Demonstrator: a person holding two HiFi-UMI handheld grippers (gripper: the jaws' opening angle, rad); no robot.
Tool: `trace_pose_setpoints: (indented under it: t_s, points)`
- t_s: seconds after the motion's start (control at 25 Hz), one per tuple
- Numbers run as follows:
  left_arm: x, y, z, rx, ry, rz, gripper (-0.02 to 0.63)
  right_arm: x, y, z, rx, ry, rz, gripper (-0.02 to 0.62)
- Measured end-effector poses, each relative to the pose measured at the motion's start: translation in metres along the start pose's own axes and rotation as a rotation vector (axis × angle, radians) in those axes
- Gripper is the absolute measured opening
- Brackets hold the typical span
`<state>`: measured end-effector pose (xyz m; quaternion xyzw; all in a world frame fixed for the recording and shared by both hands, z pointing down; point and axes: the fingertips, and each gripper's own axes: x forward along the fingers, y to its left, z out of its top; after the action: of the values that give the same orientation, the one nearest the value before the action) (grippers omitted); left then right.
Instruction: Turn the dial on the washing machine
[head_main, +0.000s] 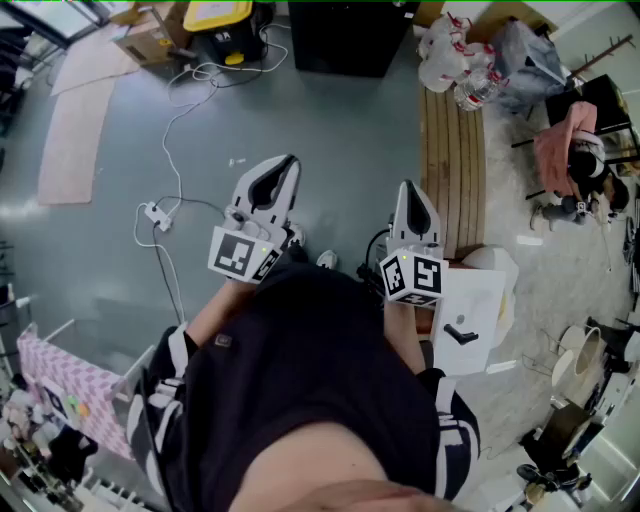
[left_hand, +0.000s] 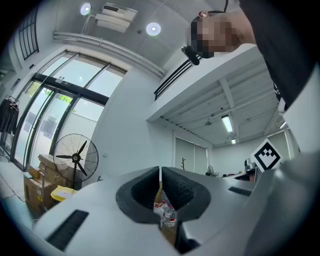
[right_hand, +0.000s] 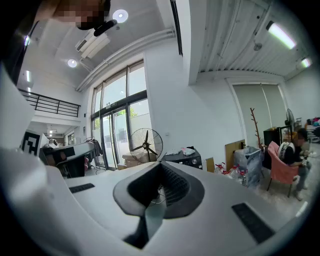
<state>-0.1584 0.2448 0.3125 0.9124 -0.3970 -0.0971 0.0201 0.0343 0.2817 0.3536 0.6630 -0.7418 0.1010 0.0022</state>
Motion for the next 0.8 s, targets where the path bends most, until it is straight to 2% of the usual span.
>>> trace_pose_setpoints:
  t_s: [0.4,0.64,0.68,0.76,0.8]
  points:
    - [0.001,0.003,-0.003,-0.005,0.002,0.006,0.034,0.003,0.0,0.003,-0.004,-0.001,0.005,0.024]
    - [0.0,0.01,-0.01,-0.012,0.017,0.008,0.034,0.008,0.005,0.007,-0.025,-0.046,-0.009,0.032]
    - [0.001,0.012,-0.012,-0.016,0.021,0.01,0.034,0.012,0.005,0.003,-0.028,-0.037,-0.007,0.055]
    - [0.001,0.013,-0.015,-0.02,0.029,0.008,0.035,0.018,0.007,-0.004,-0.028,-0.012,0.006,0.153]
    - [0.001,0.014,-0.016,-0.02,0.032,0.006,0.034,0.02,0.009,-0.007,-0.028,-0.004,0.01,0.164]
